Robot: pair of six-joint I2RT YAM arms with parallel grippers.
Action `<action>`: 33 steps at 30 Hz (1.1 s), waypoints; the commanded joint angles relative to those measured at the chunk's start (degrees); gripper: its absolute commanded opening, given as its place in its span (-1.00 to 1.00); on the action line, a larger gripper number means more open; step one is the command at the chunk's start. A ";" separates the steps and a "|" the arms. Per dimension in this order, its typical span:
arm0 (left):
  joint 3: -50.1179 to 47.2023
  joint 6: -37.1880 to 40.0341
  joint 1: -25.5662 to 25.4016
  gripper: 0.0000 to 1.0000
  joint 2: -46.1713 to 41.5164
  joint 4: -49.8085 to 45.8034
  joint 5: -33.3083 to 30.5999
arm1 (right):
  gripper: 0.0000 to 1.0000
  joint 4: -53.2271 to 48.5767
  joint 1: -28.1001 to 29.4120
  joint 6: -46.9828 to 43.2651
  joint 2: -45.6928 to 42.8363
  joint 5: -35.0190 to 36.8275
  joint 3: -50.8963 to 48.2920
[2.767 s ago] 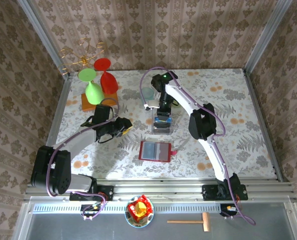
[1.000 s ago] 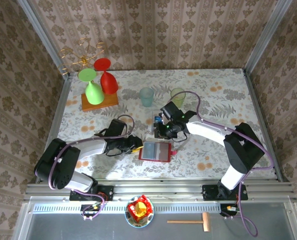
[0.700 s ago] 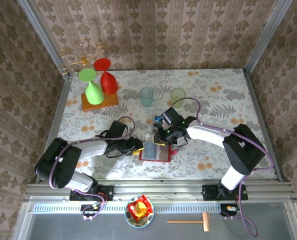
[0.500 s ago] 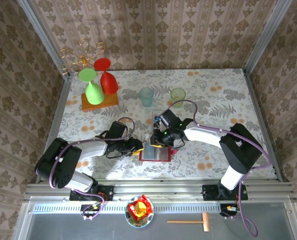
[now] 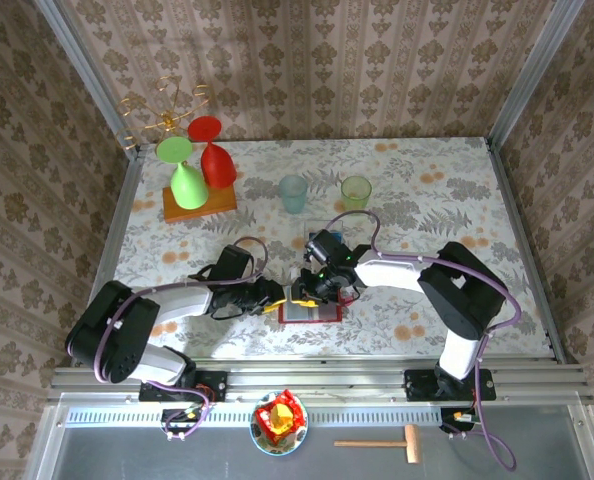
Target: Take the credit cards out of the card holder
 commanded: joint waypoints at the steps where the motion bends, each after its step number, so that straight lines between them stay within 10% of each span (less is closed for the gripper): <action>1: -0.75 -0.35 -0.28 -0.38 -1.00 -1.16 -0.92 | -0.43 -2.76 0.41 0.56 0.33 2.11 -0.54; 33: 4.84 1.61 -0.34 -0.37 -4.15 -7.17 -1.43 | -0.35 -1.05 -1.54 0.72 -2.37 2.26 -4.55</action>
